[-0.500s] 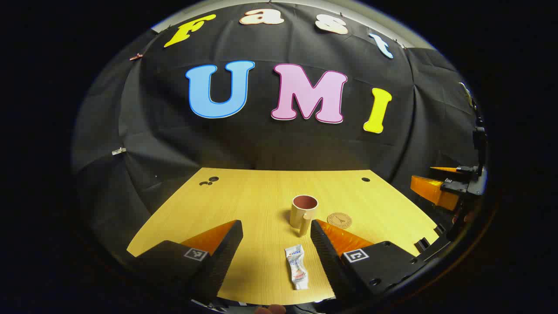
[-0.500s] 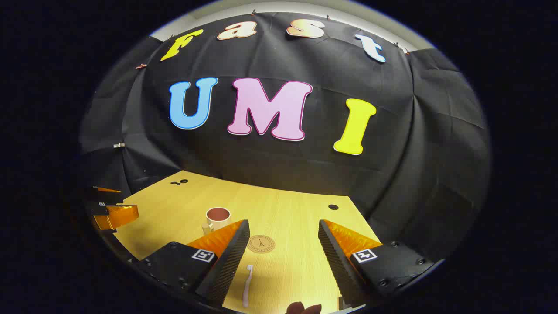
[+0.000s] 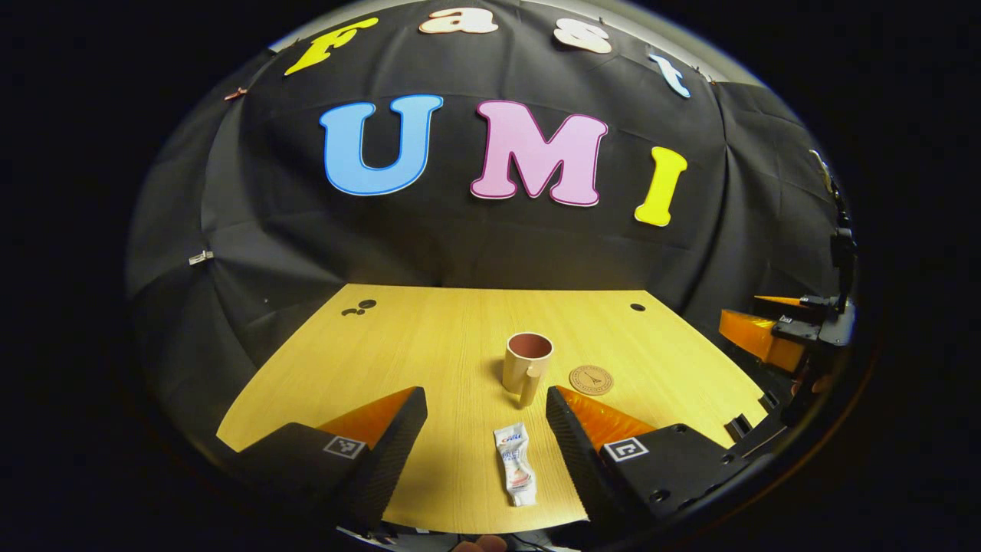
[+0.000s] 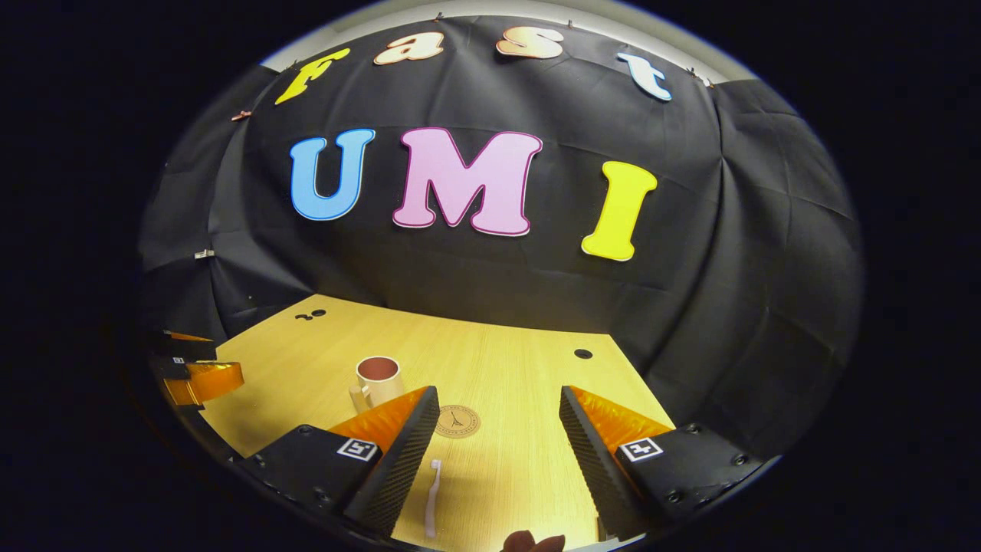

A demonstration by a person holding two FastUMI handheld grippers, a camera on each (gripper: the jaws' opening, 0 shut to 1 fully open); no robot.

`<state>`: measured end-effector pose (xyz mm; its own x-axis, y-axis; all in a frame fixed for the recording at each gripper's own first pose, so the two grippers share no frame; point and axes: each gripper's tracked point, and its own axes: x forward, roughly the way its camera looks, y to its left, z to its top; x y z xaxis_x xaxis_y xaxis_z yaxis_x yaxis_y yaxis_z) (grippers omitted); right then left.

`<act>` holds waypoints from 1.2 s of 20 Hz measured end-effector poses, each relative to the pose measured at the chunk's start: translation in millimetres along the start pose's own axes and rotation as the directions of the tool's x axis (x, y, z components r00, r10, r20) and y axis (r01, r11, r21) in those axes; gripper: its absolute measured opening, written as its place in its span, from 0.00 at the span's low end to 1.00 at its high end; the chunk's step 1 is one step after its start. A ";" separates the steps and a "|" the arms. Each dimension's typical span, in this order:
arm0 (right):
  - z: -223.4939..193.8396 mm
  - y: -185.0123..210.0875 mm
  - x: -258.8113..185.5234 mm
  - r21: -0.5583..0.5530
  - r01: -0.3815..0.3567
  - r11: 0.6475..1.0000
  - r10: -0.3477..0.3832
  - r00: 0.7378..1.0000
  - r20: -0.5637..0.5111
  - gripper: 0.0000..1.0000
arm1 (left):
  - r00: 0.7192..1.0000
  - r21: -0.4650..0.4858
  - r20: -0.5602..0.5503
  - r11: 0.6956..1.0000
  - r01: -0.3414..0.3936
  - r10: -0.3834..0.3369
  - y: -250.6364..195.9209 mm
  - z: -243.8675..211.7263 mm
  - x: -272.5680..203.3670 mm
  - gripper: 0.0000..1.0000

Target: Put the toothbrush and toothpaste on the desktop into the cup, then pick up the cup and place it on the coaster on the desktop.

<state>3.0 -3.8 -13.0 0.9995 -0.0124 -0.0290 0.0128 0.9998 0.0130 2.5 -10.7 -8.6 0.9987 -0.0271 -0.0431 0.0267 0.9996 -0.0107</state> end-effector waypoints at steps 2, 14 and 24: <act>-1.3 1.9 0.7 0.005 -0.003 1.000 0.003 1.000 -0.002 0.97 | 1.000 0.007 -0.012 1.000 0.003 -0.003 -1.6 -2.6 1.3 0.96; -24.5 0.4 -6.0 -0.004 -0.008 1.000 0.008 0.998 -0.066 0.97 | 0.953 -0.088 -0.281 0.992 0.089 -0.110 -25.9 -70.3 19.1 0.95; -40.8 -26.0 -18.7 -0.009 0.040 0.999 -0.041 0.993 -0.107 0.97 | 0.826 -0.142 -0.542 0.986 0.090 -0.153 -30.9 -146.2 77.2 0.93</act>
<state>-17.2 -29.0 -53.6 0.9893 -0.0517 -0.1366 0.0526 0.9986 0.0025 72.4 -45.1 -157.7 0.7974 -0.1807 -0.5757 0.1095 0.9816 -0.1564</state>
